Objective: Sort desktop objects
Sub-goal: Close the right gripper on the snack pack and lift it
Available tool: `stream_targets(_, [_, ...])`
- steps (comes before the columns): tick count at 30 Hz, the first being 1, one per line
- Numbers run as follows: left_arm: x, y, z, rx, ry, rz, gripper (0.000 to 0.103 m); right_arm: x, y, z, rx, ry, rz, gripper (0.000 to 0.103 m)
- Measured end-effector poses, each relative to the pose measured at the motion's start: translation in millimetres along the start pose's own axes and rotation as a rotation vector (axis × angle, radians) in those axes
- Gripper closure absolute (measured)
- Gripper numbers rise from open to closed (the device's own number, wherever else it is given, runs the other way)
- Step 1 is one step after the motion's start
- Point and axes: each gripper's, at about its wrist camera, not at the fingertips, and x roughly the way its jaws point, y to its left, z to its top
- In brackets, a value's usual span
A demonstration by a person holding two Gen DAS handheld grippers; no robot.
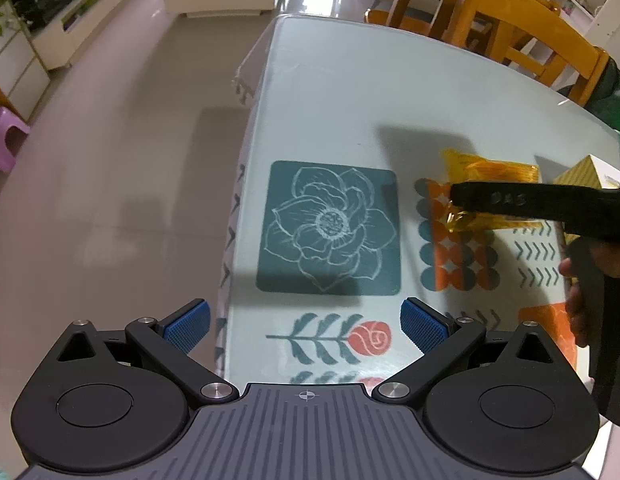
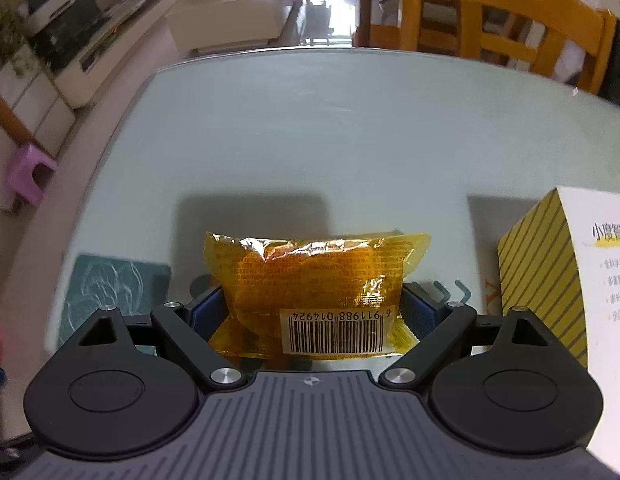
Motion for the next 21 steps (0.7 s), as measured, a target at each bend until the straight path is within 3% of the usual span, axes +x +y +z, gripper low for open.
stream_targets(3, [-7.3,-3.3,-2.7,0.007,-0.013,-0.001,0.0,-0.7,4.2,1.6,-0.026,0.013,-0.01,0.0])
stream_targets(7, [-15.6,-1.8,-6.4,-0.004,-0.021,0.003,0.0,-16.3,12.2,-1.6,-0.051,-0.009,-0.037,0.012])
stream_targets(21, [-52.8,-27.3,-27.2,0.011,-0.066,-0.027,0.0,-120.5,13.7,-20.1,-0.038,-0.212,-0.117,0.013])
